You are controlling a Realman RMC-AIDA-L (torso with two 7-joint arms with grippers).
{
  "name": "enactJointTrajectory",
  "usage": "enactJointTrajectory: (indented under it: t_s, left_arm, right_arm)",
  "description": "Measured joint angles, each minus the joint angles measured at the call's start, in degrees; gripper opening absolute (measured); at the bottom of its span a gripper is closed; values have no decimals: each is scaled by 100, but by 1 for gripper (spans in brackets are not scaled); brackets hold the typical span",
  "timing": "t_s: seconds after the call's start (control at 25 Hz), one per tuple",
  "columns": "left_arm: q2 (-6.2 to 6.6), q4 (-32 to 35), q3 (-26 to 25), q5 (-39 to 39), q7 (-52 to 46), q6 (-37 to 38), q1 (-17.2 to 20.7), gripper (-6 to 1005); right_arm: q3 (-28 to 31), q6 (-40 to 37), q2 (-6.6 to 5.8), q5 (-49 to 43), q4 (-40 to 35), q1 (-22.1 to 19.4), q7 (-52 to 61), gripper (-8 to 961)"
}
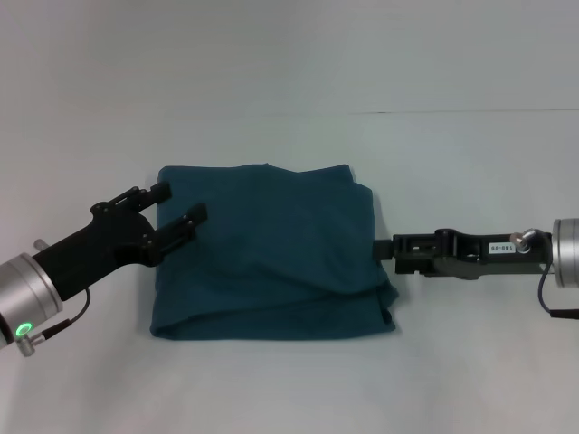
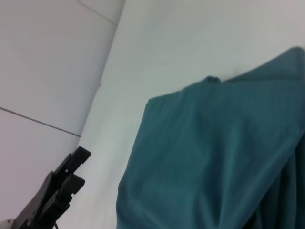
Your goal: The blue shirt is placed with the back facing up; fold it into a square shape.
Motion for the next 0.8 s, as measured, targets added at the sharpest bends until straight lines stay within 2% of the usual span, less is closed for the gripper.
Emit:
enactJointTrajectory:
  t_s: [0.24, 0.44, 0.56, 0.8]
  left_arm:
    - [0, 0, 0, 4, 20, -5, -14, 690]
    - [0, -9, 0, -18, 31, -10, -18, 690]
    - [0, -14, 0, -22, 33, -16, -18, 690]
    - [0, -18, 0, -3, 36, -83, -18, 690]
  right_arm:
    - [-203, 115, 83, -9, 10, 5, 144, 773]
    - [-255, 273, 199, -13, 12, 50, 145, 771]
    - [-258, 422, 294, -14, 12, 94, 140, 747]
    - [-345, 646, 378, -14, 19, 185, 191, 683]
